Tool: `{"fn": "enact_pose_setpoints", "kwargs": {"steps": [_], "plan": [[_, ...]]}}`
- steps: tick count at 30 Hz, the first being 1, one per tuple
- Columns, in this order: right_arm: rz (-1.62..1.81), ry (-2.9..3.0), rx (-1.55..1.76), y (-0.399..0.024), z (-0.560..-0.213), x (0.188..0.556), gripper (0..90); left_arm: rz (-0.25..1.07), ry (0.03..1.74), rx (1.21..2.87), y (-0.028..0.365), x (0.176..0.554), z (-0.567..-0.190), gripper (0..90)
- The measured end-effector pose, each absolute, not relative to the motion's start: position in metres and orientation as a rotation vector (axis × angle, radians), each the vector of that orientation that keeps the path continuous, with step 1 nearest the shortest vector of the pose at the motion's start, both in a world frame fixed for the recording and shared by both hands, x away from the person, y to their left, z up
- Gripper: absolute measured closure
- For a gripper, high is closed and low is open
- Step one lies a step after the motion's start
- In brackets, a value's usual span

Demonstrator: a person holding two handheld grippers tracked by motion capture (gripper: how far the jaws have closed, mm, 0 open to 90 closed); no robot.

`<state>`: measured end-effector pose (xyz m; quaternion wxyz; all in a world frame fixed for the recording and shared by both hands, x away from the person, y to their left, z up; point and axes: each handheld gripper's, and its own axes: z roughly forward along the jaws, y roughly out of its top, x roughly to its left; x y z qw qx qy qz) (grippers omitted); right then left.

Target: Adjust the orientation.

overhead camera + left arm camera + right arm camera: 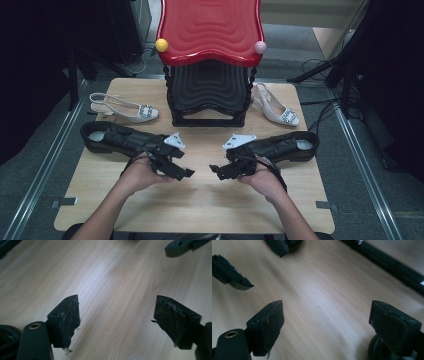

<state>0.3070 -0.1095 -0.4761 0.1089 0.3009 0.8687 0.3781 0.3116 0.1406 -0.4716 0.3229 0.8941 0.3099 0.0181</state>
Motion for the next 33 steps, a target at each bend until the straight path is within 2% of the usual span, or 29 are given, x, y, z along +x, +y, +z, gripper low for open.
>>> {"fn": "enact_pose_setpoints", "kwargs": {"steps": [4, 11, 21, 33], "plan": [[1.162, 2.547, 0.855, -0.113, -0.478, 0.306, 12.5, 0.089, 0.796, 2.313, 0.145, 0.313, -0.47, 33.2], [1.201, 2.627, 0.854, -0.118, -0.491, 0.302, 10.3, 0.151, 0.81, 2.271, 0.158, 0.313, -0.466, 34.4], [1.243, 2.576, 0.851, -0.127, -0.492, 0.298, 25.0, 0.126, 0.841, 2.285, 0.165, 0.311, -0.468, 34.4], [1.191, 2.637, 0.815, -0.122, -0.495, 0.301, 32.9, 0.144, 0.877, 2.268, 0.177, 0.307, -0.466, 34.9]]}}
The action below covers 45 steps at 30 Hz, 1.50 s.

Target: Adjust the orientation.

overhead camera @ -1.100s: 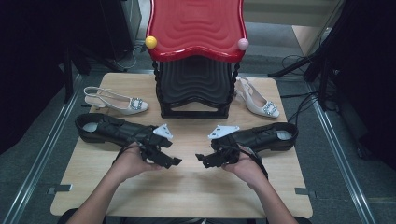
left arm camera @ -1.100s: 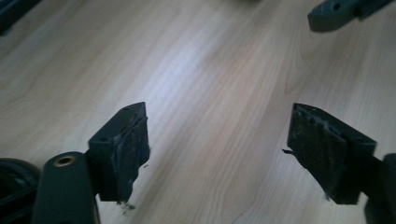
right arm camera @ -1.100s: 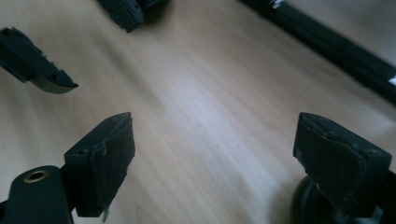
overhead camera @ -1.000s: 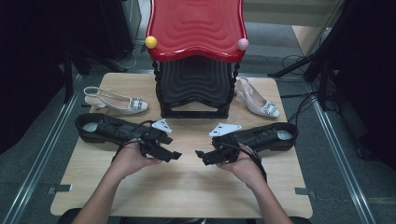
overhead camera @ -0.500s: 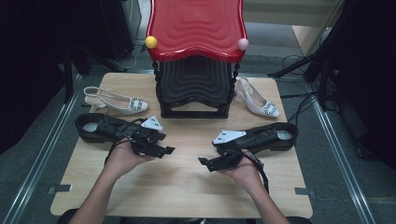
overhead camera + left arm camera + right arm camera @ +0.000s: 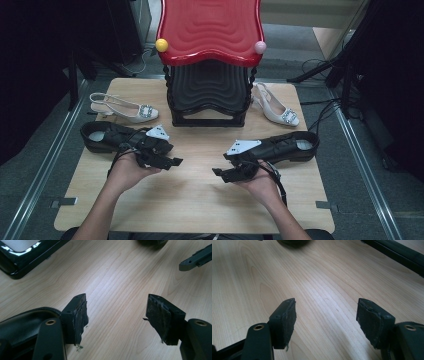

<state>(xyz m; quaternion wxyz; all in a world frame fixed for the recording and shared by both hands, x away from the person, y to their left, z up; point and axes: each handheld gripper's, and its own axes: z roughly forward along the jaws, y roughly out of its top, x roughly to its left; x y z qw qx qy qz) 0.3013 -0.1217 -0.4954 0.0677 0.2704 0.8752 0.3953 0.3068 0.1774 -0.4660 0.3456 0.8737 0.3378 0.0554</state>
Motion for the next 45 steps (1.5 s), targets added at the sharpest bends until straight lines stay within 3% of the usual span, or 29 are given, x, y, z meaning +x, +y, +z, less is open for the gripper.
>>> {"fn": "enact_pose_setpoints", "kwargs": {"steps": [17, 45], "plan": [[1.213, 2.727, 0.766, -0.105, -0.492, 0.312, 38.1, 0.208, 1.026, 2.201, 0.224, 0.294, -0.453, 37.2], [1.161, 2.791, 0.73, -0.088, -0.498, 0.314, 37.4, 0.309, 1.307, 2.108, 0.315, 0.288, -0.441, 37.6]]}}
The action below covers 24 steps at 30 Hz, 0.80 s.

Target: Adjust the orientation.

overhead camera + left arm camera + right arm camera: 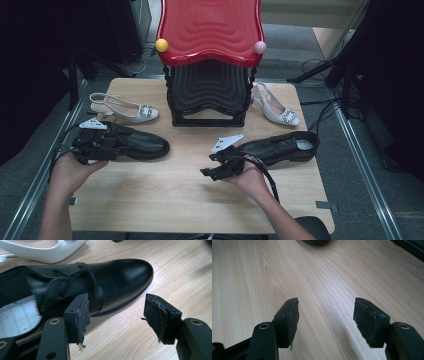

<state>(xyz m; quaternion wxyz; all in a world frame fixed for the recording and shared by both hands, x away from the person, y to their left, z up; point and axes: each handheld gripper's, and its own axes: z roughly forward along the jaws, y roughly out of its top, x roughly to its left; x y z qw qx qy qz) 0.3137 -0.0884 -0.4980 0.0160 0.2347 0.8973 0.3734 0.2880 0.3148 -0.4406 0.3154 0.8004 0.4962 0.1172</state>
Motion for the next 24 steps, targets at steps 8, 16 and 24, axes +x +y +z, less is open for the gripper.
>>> {"fn": "enact_pose_setpoints", "kwargs": {"steps": [8, 16, 24], "plan": [[1.154, 2.761, 0.778, -0.103, -0.499, 0.305, 37.5, 0.374, 1.378, 2.081, 0.341, 0.306, -0.429, 38.2], [1.159, 2.717, 0.832, -0.118, -0.5, 0.298, 37.6, 0.334, 1.429, 2.08, 0.354, 0.325, -0.441, 37.4], [1.153, 2.7, 0.86, -0.125, -0.501, 0.296, 37.6, 0.178, 1.395, 2.1, 0.347, 0.342, -0.458, 34.7]]}}
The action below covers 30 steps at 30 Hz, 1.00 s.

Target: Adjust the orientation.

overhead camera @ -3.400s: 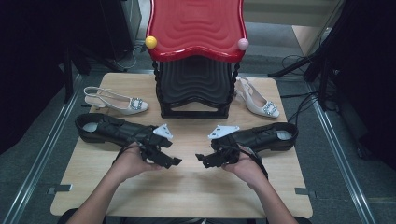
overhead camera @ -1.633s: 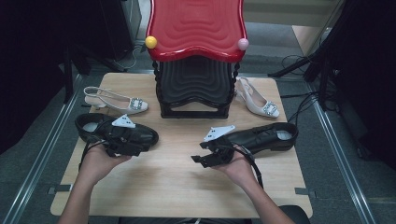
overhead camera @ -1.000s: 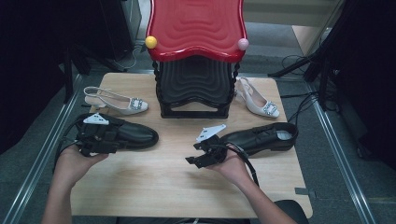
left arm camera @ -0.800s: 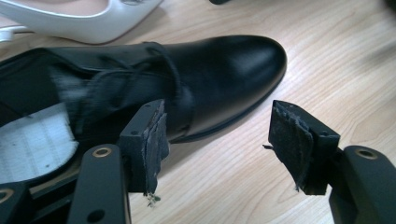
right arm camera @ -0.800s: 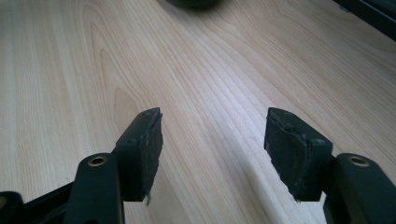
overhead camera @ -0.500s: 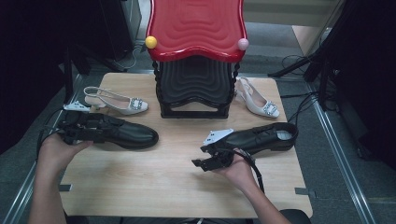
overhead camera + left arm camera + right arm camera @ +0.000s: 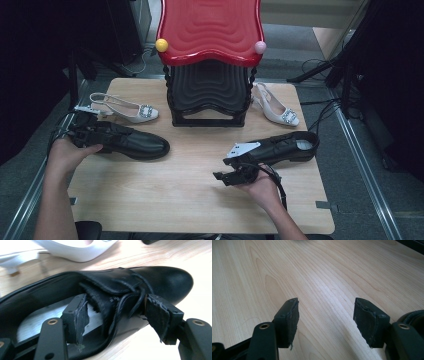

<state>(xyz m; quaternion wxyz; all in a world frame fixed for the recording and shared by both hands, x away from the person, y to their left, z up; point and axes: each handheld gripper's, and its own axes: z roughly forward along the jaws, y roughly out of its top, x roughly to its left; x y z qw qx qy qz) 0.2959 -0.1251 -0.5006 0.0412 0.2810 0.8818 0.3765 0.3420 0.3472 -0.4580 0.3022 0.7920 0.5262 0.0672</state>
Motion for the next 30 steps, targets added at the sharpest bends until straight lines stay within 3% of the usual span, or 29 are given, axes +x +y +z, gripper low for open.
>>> {"fn": "enact_pose_setpoints", "kwargs": {"steps": [6, 11, 21, 30], "plan": [[1.144, 2.698, 0.856, -0.125, -0.502, 0.295, 37.5, 0.143, 1.35, 2.112, 0.342, 0.345, -0.462, 40.6], [1.146, 2.696, 0.849, -0.124, -0.501, 0.295, 37.6, 0.078, 1.347, 2.072, 0.34, 0.345, -0.462, 56.3], [1.153, 2.696, 0.852, -0.125, -0.501, 0.295, 38.1, 0.001, 1.352, 2.011, 0.326, 0.343, -0.447, 77.7], [1.172, 2.674, 0.856, -0.125, -0.499, 0.296, 38.4, 0.038, 1.296, 1.986, 0.309, 0.334, -0.424, 81.5]]}}
